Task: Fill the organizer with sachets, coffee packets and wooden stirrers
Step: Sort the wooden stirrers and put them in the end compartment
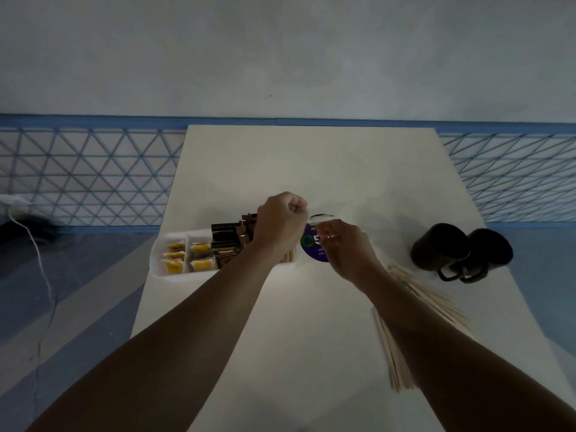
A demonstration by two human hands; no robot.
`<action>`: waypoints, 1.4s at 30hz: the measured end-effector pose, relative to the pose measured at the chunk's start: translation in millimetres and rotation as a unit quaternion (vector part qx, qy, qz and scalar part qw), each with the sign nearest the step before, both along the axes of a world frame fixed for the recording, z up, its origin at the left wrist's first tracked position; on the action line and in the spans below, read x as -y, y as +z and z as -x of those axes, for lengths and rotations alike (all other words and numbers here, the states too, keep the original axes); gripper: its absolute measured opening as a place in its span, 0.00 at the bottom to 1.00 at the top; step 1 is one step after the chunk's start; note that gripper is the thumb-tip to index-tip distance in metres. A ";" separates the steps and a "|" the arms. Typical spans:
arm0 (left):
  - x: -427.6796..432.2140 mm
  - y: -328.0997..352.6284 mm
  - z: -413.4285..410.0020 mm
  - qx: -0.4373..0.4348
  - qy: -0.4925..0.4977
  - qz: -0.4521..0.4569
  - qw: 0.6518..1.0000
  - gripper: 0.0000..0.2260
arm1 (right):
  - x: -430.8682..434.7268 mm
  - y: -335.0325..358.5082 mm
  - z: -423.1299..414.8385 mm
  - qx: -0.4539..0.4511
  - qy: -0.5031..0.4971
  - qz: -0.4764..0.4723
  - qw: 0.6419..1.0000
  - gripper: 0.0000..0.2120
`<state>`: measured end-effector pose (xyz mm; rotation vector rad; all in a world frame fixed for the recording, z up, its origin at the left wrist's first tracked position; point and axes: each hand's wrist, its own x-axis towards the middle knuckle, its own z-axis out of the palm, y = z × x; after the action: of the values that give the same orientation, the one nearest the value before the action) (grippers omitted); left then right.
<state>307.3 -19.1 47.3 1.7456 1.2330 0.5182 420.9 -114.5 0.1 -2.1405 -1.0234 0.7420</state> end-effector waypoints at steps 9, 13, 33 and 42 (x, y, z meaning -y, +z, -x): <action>79.7 -36.7 -42.3 -0.071 -0.086 0.077 0.991 0.05 | 89.6 -11.9 -35.3 0.043 -0.051 0.038 0.997 0.12; 111.9 -49.5 -54.6 -0.093 -0.116 0.139 0.979 0.05 | 132.2 -11.6 -54.1 0.051 -0.084 0.072 0.993 0.14; 188.7 -79.7 -86.0 -0.212 -0.166 0.248 0.931 0.14 | 201.3 -47.6 -98.9 0.140 -0.015 0.169 0.975 0.26; 203.4 -85.0 -91.8 -0.244 -0.167 0.137 0.945 0.17 | 197.7 -49.0 -103.6 0.125 -0.016 0.190 0.974 0.14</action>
<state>399.1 -222.5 -37.8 1.8424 1.2268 -0.2947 524.5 -312.1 -48.9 -2.6286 -1.0357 0.7104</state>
